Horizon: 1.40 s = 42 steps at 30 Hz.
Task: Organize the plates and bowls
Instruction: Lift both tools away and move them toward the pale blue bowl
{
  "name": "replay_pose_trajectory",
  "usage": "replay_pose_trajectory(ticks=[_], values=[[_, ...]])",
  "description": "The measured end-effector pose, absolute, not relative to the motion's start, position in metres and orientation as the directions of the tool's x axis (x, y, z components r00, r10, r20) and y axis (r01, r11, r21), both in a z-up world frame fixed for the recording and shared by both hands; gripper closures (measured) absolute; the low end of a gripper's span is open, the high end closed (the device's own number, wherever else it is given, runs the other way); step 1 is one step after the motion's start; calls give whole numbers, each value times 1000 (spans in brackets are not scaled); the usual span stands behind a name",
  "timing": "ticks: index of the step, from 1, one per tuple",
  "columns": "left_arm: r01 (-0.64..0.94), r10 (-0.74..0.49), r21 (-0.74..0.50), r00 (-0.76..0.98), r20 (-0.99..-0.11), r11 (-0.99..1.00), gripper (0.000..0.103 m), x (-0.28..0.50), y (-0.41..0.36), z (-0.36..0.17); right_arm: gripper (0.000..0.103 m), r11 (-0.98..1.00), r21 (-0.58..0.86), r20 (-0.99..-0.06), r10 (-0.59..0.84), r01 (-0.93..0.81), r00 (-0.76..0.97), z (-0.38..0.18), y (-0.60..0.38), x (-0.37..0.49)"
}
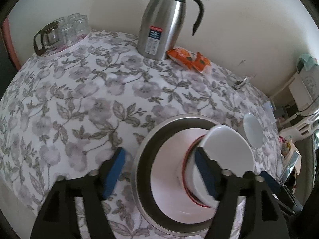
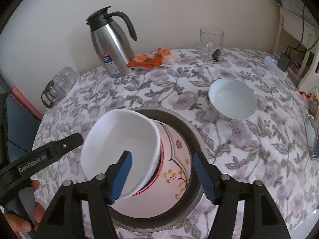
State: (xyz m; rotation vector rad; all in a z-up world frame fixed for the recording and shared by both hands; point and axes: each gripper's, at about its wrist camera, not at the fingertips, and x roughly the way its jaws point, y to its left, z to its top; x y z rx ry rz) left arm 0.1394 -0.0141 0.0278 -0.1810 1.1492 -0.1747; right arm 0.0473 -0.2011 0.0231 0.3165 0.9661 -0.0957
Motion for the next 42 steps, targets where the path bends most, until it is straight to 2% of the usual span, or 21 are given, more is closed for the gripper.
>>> replay_pose_trajectory(ticks=[9, 13, 22, 23, 24, 26, 31, 35, 42], values=[[-5, -162, -181, 424, -891, 983, 16, 142, -4, 25, 11, 944, 217, -816, 35, 248, 577, 23, -208, 47], [-17, -154, -178, 427, -891, 984, 16, 143, -1, 23, 0, 943, 212, -818, 28, 256, 575, 21, -210, 46], [-58, -139, -186, 462, -876, 981, 14, 143, 7, 25, 0, 936, 234, -796, 29, 263, 604, 24, -216, 42], [-60, -135, -185, 473, -871, 981, 11, 143, 7, 26, 0, 935, 237, -792, 29, 264, 610, 25, -217, 42], [-61, -134, -185, 480, -867, 981, 4, 142, 8, 27, 0, 934, 239, -789, 27, 266, 614, 26, -218, 41], [-63, -132, -187, 500, -856, 980, 1, 141, 8, 31, 0, 931, 242, -783, 22, 272, 622, 28, -220, 40], [-49, -148, -209, 551, -821, 977, 0, 138, 4, 44, 0, 925, 223, -786, -17, 309, 618, 32, -228, 37], [-27, -152, -208, 589, -794, 978, 0, 134, -3, 54, 0, 911, 261, -770, -4, 321, 638, 38, -240, 33], [42, -233, -267, 630, -741, 963, 0, 126, -15, 71, 0, 893, 304, -751, 9, 333, 661, 46, -271, 26]])
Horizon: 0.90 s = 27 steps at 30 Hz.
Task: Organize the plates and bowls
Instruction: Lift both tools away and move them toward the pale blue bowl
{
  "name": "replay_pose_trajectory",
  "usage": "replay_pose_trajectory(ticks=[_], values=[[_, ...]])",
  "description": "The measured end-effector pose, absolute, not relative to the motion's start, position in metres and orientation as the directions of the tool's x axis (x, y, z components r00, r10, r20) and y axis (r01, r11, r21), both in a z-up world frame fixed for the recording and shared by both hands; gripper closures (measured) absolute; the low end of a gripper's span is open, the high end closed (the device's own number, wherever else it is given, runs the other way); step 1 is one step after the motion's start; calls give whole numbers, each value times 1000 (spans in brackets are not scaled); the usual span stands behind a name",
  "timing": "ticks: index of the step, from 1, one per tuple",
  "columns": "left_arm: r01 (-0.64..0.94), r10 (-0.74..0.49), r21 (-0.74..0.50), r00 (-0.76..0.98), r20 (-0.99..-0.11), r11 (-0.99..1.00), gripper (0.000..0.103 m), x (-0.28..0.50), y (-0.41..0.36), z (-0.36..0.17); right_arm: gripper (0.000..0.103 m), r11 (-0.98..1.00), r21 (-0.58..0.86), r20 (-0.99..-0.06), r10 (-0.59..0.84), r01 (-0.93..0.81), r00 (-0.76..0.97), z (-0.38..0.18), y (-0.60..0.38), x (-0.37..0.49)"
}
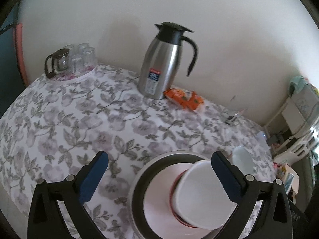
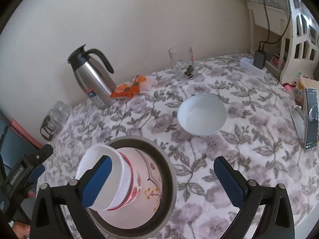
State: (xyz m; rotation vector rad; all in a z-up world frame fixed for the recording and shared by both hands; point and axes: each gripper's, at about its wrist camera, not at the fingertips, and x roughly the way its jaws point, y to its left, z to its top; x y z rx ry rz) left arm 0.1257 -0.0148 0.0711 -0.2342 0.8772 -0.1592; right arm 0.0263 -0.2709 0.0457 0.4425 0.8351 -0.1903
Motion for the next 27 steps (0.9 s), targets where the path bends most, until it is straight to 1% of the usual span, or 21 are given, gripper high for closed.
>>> replay_pose_trajectory(ticks=[3, 6, 8, 10, 13, 15, 19, 24, 27], values=[[71, -261, -278, 619, -741, 958, 0, 125, -21, 71, 0, 889, 260, -784, -34, 378, 619, 37, -283, 25], [101, -282, -278, 597, -751, 955, 0, 126, -29, 69, 0, 857, 285, -794, -38, 428, 606, 26, -305, 21], [121, -273, -251, 583, -765, 960, 0, 127, -38, 70, 0, 845, 282, -801, -54, 455, 597, 22, -316, 18], [143, -273, -233, 564, -779, 962, 0, 128, -49, 71, 0, 834, 239, -816, -104, 496, 568, 17, -329, 17], [176, -314, -260, 531, -787, 949, 0, 131, -64, 73, 0, 825, 206, -825, -142, 526, 547, 13, -345, 17], [199, -341, -278, 506, -792, 940, 1, 134, -78, 77, 0, 816, 222, -821, -138, 533, 554, 13, -354, 17], [270, -382, -282, 471, -795, 921, 1, 140, -120, 89, 0, 793, 300, -791, -103, 530, 603, 14, -369, 17], [316, -402, -285, 411, -818, 905, 1, 153, -175, 96, 0, 773, 332, -776, -102, 540, 622, 10, -381, 19], [309, -389, -281, 382, -838, 909, 1, 162, -199, 91, 6, 735, 369, -774, -97, 570, 626, 3, -394, 19]])
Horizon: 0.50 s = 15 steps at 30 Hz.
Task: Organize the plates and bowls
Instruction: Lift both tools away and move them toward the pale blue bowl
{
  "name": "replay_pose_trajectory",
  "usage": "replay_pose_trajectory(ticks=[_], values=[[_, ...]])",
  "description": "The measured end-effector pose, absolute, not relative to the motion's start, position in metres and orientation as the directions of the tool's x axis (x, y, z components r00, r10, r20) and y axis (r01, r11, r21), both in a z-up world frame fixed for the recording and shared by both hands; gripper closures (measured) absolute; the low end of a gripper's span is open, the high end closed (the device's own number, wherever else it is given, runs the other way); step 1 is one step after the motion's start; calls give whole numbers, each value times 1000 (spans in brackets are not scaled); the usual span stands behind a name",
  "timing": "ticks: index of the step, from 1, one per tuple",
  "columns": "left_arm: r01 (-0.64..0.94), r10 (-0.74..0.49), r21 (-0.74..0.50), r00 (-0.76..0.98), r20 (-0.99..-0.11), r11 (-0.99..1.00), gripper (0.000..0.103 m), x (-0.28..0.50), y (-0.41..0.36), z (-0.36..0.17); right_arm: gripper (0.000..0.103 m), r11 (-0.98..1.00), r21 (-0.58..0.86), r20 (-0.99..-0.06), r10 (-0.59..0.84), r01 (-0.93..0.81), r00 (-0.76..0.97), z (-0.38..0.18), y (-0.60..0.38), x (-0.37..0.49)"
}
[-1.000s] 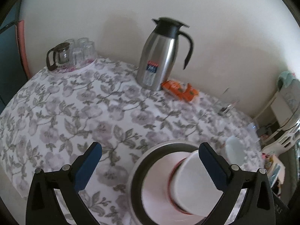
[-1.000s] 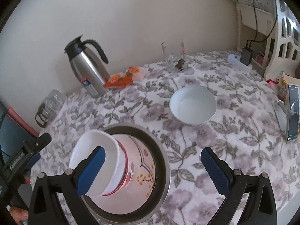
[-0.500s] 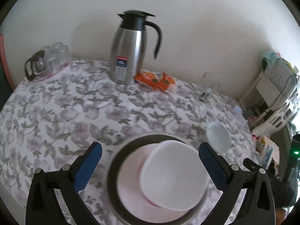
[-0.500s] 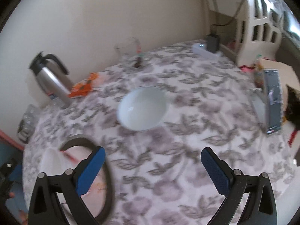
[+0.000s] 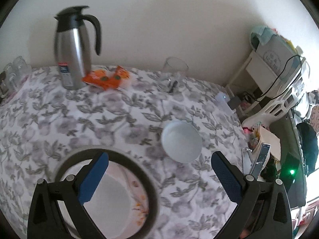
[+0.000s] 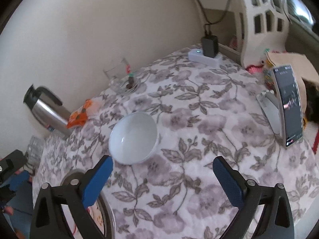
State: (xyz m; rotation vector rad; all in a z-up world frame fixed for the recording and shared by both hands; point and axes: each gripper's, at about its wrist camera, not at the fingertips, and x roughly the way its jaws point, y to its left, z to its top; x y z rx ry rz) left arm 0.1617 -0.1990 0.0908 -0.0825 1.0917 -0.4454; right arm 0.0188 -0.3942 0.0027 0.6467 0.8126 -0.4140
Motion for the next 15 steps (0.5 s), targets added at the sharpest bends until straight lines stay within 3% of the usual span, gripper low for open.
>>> replay_pose_trajectory(ticks=[2, 8, 13, 15], values=[[289, -357, -258, 369, -858, 922, 1, 170, -214, 82, 15, 706, 392, -774, -94, 590, 626, -3, -405, 19], [222, -303, -241, 311, -901, 945, 2, 191, -243, 48, 26, 668, 449, -769, -50, 594, 637, -22, -418, 27], [189, -267, -224, 243, -933, 956, 12, 202, -261, 15, 39, 651, 498, -748, -12, 573, 663, -34, -421, 39], [169, -249, -213, 238, -939, 962, 26, 206, -265, 6, 42, 649, 498, -751, -7, 575, 660, -38, -421, 45]])
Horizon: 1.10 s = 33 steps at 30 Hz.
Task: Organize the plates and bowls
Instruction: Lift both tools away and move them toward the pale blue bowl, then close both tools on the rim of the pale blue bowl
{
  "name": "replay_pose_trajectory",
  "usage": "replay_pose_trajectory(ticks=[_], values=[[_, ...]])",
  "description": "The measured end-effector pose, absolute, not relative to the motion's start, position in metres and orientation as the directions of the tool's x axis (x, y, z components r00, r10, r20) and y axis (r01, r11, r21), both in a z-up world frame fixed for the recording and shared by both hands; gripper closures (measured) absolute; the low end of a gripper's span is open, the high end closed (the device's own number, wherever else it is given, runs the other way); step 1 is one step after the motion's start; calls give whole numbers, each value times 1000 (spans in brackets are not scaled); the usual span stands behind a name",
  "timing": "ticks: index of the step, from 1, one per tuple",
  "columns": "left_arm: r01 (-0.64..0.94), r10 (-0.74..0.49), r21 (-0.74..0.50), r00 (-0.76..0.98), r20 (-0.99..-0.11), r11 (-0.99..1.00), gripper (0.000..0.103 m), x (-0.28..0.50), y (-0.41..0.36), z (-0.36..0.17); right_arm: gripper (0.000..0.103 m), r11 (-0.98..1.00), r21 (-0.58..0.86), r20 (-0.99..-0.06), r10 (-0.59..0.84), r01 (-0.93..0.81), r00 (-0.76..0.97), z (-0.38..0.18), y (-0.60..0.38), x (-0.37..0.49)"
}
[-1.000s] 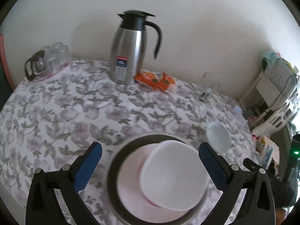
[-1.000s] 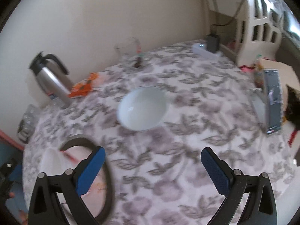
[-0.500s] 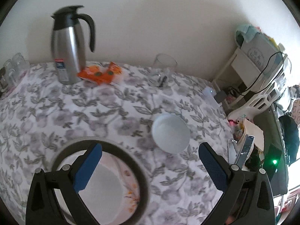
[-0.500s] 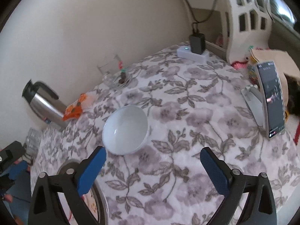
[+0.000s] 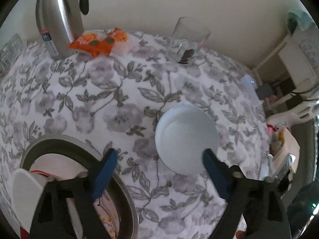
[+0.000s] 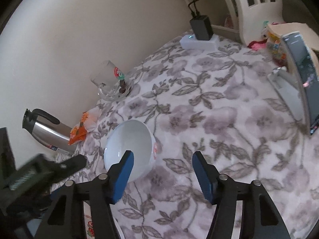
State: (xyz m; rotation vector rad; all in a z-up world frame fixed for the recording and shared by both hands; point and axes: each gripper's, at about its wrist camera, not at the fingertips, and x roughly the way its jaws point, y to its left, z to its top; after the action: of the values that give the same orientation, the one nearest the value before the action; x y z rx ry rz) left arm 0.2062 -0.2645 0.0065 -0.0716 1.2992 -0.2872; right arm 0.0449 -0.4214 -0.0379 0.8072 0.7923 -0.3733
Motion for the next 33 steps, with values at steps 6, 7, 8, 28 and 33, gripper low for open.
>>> replay_pose_trajectory(ticks=[6, 7, 8, 28, 33], values=[[141, -215, -187, 221, -951, 972, 42, 222, -274, -17, 52, 647, 515, -751, 25, 562, 660, -53, -426, 60], [139, -212, -185, 217, -953, 973, 44, 224, -275, -21, 54, 650, 518, -751, 34, 556, 660, -56, -425, 63], [137, -211, -185, 212, -954, 973, 47, 227, -276, -25, 56, 652, 519, -752, 41, 552, 658, -57, -425, 65], [143, -212, -187, 191, -958, 972, 74, 241, -282, -63, 81, 706, 487, -776, 80, 514, 626, -85, -401, 94], [148, -214, -187, 194, -957, 971, 75, 244, -285, -70, 82, 695, 503, -772, 92, 514, 629, -90, -403, 95]])
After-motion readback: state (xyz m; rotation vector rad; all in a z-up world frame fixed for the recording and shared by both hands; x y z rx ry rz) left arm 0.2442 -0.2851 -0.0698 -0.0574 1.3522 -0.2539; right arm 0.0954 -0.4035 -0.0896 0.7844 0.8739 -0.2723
